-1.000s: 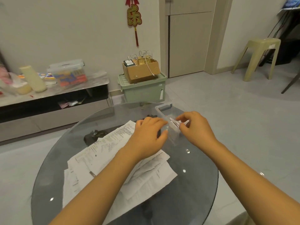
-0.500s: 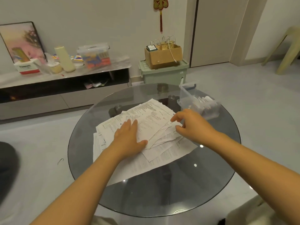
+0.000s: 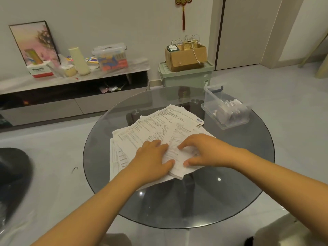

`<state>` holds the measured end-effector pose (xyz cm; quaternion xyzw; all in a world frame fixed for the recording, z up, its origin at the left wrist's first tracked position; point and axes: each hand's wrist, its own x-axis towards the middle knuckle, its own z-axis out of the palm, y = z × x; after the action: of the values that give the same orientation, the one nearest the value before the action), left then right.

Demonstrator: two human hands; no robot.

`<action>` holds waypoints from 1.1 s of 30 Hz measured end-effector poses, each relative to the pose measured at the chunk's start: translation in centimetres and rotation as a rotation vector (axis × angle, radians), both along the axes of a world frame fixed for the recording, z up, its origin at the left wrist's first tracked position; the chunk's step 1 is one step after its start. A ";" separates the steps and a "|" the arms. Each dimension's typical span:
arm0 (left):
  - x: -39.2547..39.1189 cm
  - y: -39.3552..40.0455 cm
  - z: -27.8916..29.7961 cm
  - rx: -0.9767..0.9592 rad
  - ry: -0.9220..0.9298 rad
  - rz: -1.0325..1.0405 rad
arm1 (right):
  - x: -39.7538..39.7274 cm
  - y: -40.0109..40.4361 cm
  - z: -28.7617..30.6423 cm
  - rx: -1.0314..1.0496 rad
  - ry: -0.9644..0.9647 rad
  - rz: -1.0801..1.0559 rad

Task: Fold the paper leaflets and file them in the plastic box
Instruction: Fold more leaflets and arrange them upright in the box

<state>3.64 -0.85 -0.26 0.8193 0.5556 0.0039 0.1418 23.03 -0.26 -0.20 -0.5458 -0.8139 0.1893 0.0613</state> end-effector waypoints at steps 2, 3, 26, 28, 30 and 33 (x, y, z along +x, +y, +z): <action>-0.2 -0.7 0.0 -0.043 -0.023 -0.029 | -0.3 -0.4 -0.1 -0.006 -0.022 0.042; -0.4 -1.0 -0.1 -0.068 -0.036 -0.040 | -0.4 -0.6 -0.2 -0.010 -0.036 0.064; -1.9 -2.4 -0.8 0.025 -0.411 -0.091 | 0.1 -2.6 1.1 -0.030 0.024 0.068; -1.5 -2.5 -0.7 -0.061 -0.484 -0.033 | 0.2 -2.5 1.6 -0.027 0.084 0.048; -1.2 -2.4 -0.9 -0.058 -0.507 0.020 | 0.0 -2.4 1.5 0.002 0.145 0.003; -1.0 -1.7 -1.4 -0.018 -0.548 0.152 | -0.3 -2.0 0.9 0.028 0.262 -0.125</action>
<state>2.65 -2.59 -1.66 0.7423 0.5563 0.2309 0.2935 22.72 -2.30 0.72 -0.5653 -0.7660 0.2431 0.1862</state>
